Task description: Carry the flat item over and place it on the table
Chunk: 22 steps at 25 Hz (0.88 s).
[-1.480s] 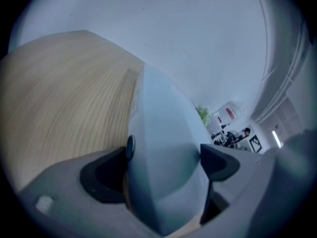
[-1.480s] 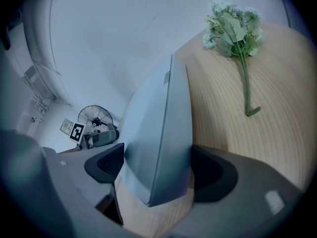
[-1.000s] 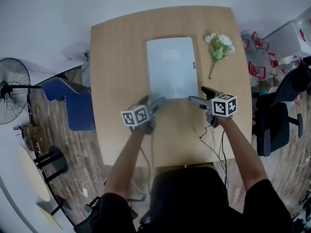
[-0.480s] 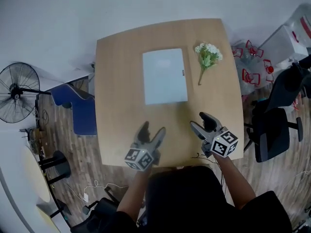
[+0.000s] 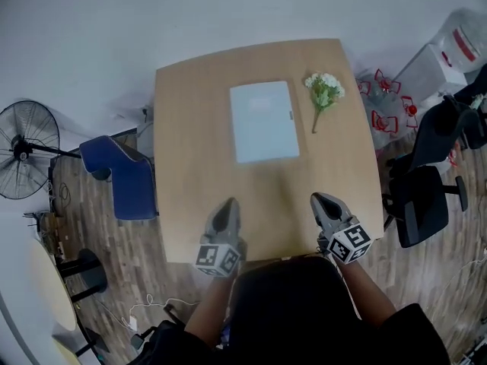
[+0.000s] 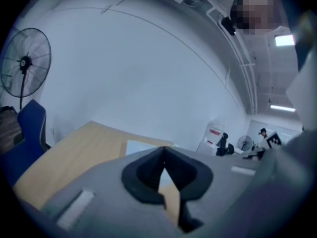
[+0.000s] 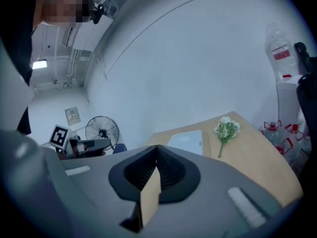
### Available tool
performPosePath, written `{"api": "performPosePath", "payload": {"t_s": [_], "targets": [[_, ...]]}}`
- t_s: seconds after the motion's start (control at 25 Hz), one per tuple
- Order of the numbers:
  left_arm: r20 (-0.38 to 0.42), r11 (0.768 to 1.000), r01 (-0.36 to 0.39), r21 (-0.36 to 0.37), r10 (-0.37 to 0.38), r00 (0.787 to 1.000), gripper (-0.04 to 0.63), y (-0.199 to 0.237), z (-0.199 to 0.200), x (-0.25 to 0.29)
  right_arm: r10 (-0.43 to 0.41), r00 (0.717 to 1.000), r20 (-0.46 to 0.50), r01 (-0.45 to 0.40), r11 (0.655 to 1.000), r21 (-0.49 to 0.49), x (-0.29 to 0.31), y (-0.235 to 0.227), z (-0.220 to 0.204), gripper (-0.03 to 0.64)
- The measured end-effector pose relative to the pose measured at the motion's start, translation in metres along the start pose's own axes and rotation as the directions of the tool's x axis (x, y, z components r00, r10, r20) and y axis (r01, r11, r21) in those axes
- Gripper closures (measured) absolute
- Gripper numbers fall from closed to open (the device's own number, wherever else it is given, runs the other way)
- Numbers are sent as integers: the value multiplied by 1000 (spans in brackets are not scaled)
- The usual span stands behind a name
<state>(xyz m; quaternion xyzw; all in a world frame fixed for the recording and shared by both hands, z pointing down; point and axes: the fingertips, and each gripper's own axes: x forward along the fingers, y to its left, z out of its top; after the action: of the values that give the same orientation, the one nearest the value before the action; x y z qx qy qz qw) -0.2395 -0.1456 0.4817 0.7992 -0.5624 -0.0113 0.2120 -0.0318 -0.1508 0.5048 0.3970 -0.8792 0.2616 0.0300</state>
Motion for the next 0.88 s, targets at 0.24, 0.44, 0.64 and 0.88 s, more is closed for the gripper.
{"api": "performPosePath", "payload": {"t_s": [0.24, 0.44, 0.64, 0.88], "targets": [[42, 994, -21, 110, 16, 999, 595, 33, 44, -36, -119, 985, 121, 133, 985, -108, -6, 18, 48, 617], [78, 989, -34, 141, 23, 997, 595, 46, 63, -53, -165, 973, 163, 191, 969, -159, -14, 24, 62, 617], [98, 990, -47, 132, 34, 995, 595, 54, 71, -67, -184, 967, 176, 212, 964, -158, -16, 36, 65, 617], [80, 991, -53, 125, 43, 996, 595, 65, 70, -70, -215, 962, 170, 251, 939, -234, -6, 42, 62, 617]]}}
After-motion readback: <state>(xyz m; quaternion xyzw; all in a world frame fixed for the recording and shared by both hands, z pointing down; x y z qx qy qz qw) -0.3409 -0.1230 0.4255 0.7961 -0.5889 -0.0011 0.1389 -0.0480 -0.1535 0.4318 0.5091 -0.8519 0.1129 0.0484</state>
